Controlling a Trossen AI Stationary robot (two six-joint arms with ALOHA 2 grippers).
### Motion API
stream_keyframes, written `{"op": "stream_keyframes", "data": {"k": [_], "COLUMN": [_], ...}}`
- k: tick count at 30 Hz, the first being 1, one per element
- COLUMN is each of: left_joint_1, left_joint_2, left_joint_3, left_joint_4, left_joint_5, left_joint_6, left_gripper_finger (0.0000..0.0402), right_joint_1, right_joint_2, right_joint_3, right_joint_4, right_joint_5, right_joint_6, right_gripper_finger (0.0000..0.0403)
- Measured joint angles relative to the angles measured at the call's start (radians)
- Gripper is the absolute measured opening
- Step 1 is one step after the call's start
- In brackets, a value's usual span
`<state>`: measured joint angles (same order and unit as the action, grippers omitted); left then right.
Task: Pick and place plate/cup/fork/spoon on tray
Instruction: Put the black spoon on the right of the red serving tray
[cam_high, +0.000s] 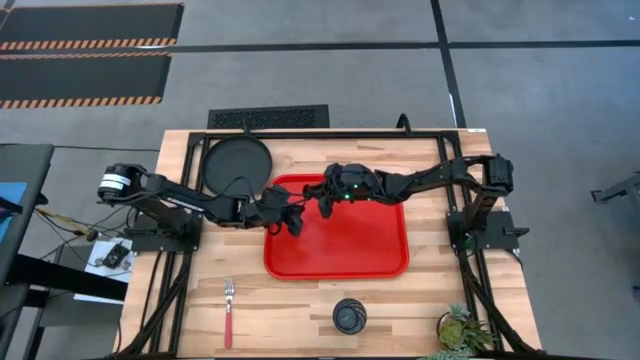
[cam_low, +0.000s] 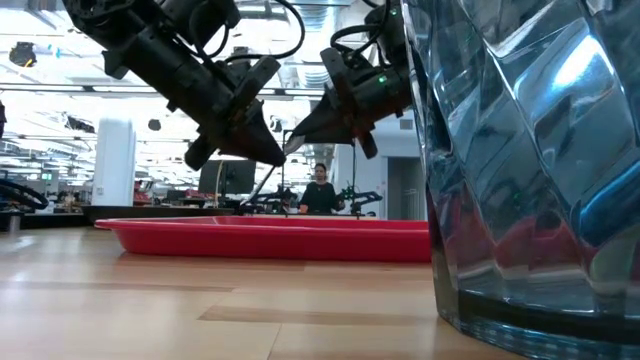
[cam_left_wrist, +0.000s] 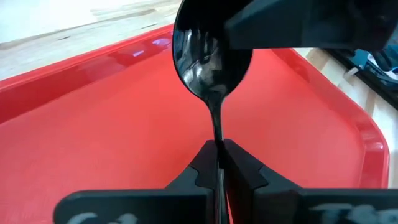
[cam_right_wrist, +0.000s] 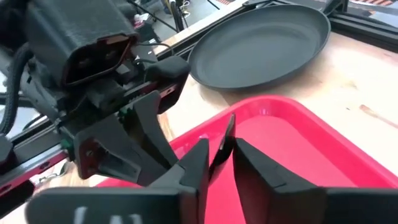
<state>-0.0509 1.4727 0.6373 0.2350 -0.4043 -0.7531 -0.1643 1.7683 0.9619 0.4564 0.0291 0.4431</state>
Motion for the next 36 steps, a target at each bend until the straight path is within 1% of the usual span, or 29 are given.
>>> {"op": "stream_keyframes", "data": {"k": [4, 8, 11, 14, 18, 27, 30, 33, 36], "left_joint_1": [0.0, 0.0, -0.002, -0.002, -0.003, -0.002, -0.003, -0.003, 0.005], "left_joint_2": [0.0, 0.0, 0.0, 0.0, 0.0, 0.0, 0.0, 0.0, 0.0], "left_joint_3": [0.018, 0.051, 0.068, 0.068, 0.068, 0.068, 0.068, 0.068, 0.068], "left_joint_4": [0.001, -0.017, -0.037, -0.05, -0.066, -0.059, -0.054, -0.054, -0.062], "left_joint_5": [0.018, 0.028, 0.029, 0.031, 0.03, 0.033, 0.036, 0.045, 0.08], "left_joint_6": [0.042, 0.09, 0.11, 0.115, 0.113, 0.114, 0.117, 0.103, 0.098], "left_gripper_finger": [0.0, 0.0, 0.0, 0.0, 0.0, 0.0, 0.0004, 0.0017, 0.0038], "right_joint_1": [-0.001, -0.008, -0.009, -0.008, -0.017, -0.028, -0.028, -0.031, -0.044], "right_joint_2": [0.0, -0.001, -0.001, -0.001, -0.022, -0.055, -0.056, -0.056, -0.056], "right_joint_3": [0.0, 0.0, 0.0, 0.0, -0.002, -0.002, -0.002, -0.001, -0.002], "right_joint_4": [-0.005, -0.007, -0.005, -0.008, -0.013, -0.047, -0.05, -0.064, -0.08], "right_joint_5": [0.0, -0.01, -0.026, -0.03, -0.036, -0.069, -0.084, -0.093, -0.146], "right_joint_6": [0.015, 0.068, 0.066, 0.064, 0.046, 0.0, -0.004, -0.006, -0.022], "right_gripper_finger": [0.0077, 0.0085, 0.0092, 0.009, 0.0075, 0.0015, 0.0014, 0.0022, 0.0021]}}
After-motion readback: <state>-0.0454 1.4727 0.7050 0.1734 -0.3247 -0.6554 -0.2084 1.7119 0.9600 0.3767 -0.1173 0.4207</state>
